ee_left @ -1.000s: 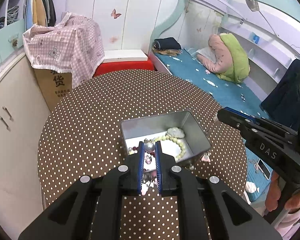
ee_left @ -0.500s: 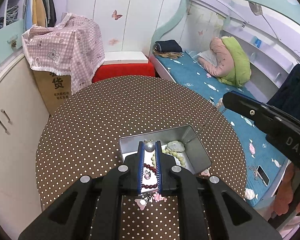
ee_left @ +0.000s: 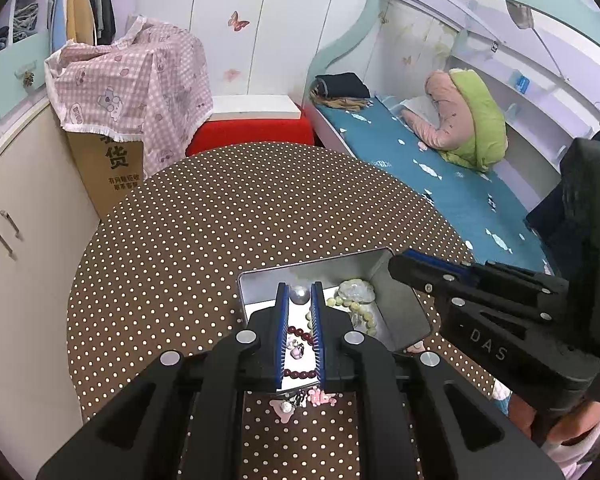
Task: Organize jewelry
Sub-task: 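Lower both earrings into the tin and open both tools, then withdraw both tools from the tin toward the remaining charms, then grasp the white cat charm with the right tool while the left tool grasps a pink charm, then carry the white and pink charms over the tin with both tools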
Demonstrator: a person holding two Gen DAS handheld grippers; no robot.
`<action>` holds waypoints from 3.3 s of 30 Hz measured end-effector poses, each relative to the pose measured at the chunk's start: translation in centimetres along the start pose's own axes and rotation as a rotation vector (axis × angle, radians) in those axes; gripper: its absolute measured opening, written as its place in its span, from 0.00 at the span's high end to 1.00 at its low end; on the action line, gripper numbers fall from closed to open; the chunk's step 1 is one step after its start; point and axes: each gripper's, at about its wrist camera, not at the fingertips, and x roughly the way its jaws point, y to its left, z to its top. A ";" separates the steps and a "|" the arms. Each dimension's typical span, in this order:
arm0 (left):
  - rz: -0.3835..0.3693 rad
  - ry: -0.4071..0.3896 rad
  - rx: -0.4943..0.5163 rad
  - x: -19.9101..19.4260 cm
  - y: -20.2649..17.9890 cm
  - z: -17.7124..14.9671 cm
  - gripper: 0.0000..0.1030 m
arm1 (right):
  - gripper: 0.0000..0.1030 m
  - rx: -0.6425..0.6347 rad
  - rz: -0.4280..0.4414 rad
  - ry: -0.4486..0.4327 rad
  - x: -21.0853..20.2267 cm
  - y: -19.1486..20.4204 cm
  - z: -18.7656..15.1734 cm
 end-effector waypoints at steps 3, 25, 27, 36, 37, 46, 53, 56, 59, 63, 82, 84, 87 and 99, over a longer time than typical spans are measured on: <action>0.000 0.004 -0.015 0.0 0.3 -0.1 0.59 | 0.20 0.013 -0.079 -0.037 -0.5 -0.4 -0.3; 0.083 0.034 -0.080 -0.5 2.0 -2.5 0.31 | 0.18 0.089 -0.163 -0.061 -3.2 -3.5 -3.2; 0.090 0.044 -0.089 -0.5 2.2 -2.9 0.28 | 0.18 0.093 -0.159 -0.054 -3.3 -3.8 -3.8; 0.104 0.102 -0.127 -0.1 3.5 -5.5 0.25 | 0.18 0.048 -0.129 -0.185 -4.6 -4.1 -7.9; 0.105 0.108 -0.130 0.0 3.6 -5.7 0.25 | 0.18 0.040 -0.151 -0.204 -4.7 -4.1 -8.5; 0.186 0.139 -0.118 2.2 3.4 -9.5 0.21 | 0.18 -0.008 -0.204 -0.174 -3.1 -4.2 -12.2; 0.115 0.108 -0.142 3.3 3.4 -11.2 0.21 | 0.18 0.063 -0.241 -0.147 -1.4 -6.4 -12.9; 0.138 0.086 -0.127 3.5 2.9 -11.6 0.21 | 0.18 0.092 -0.224 -0.101 -0.2 -7.3 -12.7; 0.161 0.092 -0.103 3.9 2.1 -11.6 0.21 | 0.18 0.096 -0.200 -0.065 1.1 -7.8 -12.7; 0.183 0.101 -0.077 4.5 1.5 -11.3 0.21 | 0.33 0.035 -0.222 -0.045 2.3 -7.3 -12.5; 0.109 0.133 -0.045 4.0 1.0 -11.3 0.96 | 0.78 -0.003 -0.177 -0.054 1.9 -7.4 -12.3; 0.109 0.128 -0.048 3.8 1.1 -11.4 0.96 | 0.82 0.005 -0.180 -0.057 1.4 -7.9 -12.3; 0.106 0.113 -0.054 3.3 1.1 -11.4 0.96 | 0.82 0.002 -0.175 -0.067 0.6 -8.2 -12.5; 0.098 0.035 -0.053 0.3 1.3 -10.5 0.96 | 0.82 0.006 -0.177 -0.125 -2.4 -7.9 -11.5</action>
